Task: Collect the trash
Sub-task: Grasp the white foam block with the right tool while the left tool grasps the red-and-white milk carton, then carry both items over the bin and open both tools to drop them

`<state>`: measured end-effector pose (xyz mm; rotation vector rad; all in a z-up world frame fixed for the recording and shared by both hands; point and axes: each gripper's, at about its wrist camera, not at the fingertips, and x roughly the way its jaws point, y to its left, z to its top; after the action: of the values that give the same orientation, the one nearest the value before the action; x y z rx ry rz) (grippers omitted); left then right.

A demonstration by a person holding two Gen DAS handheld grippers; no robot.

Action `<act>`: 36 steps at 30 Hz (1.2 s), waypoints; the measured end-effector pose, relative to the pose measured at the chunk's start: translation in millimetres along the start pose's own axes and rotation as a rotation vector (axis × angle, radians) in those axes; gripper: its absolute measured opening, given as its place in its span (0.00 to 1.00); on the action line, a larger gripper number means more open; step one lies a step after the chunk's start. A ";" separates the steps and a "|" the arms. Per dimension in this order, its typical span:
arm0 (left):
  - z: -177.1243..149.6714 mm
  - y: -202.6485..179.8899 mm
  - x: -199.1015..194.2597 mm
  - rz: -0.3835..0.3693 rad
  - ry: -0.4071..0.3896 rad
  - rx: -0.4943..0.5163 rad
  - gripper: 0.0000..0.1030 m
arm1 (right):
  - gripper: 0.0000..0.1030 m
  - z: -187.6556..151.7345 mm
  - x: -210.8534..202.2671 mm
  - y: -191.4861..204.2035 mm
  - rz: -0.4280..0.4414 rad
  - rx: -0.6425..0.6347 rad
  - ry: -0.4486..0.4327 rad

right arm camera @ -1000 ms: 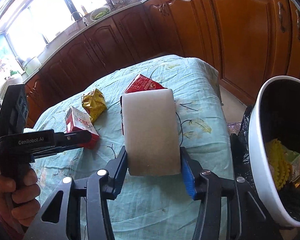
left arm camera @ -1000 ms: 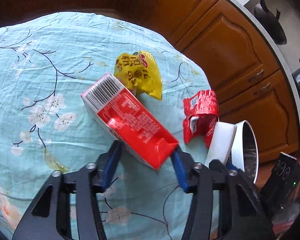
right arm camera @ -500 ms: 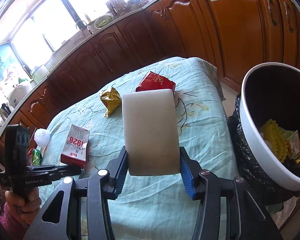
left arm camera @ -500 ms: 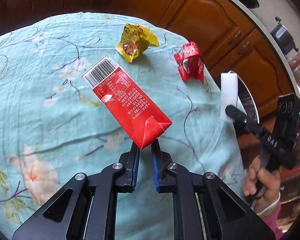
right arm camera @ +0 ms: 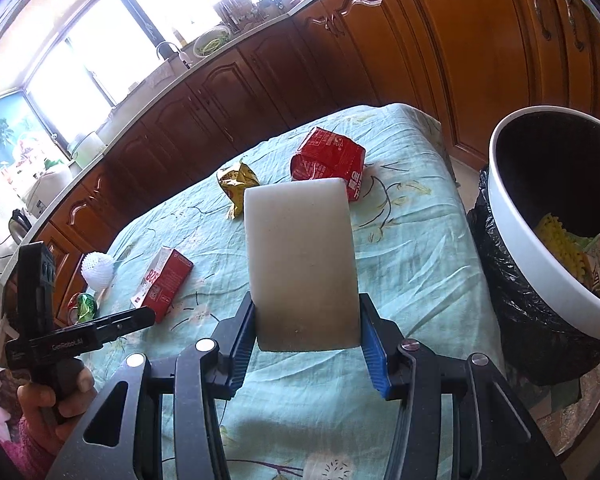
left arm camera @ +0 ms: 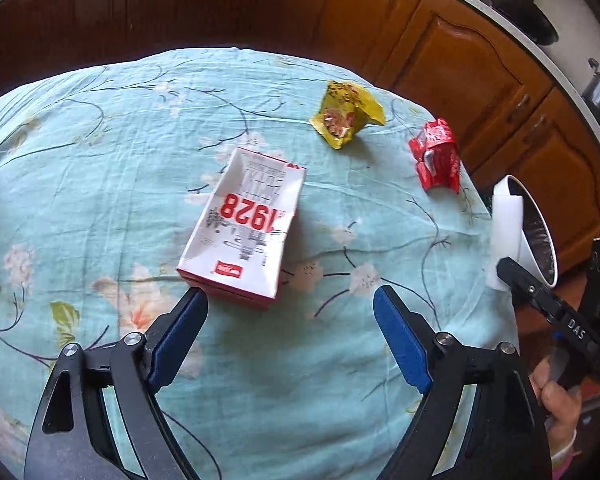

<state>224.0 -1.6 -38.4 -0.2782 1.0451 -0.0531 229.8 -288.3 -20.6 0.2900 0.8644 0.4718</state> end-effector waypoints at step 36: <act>-11.4 -146.9 -6.5 -0.162 -0.071 0.420 0.45 | 0.47 -21.8 -74.0 -43.5 -0.108 0.093 -0.112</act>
<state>223.9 -144.3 -1.3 0.0174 0.9144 -0.4011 183.7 -362.1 -4.1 0.3498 0.7897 0.3126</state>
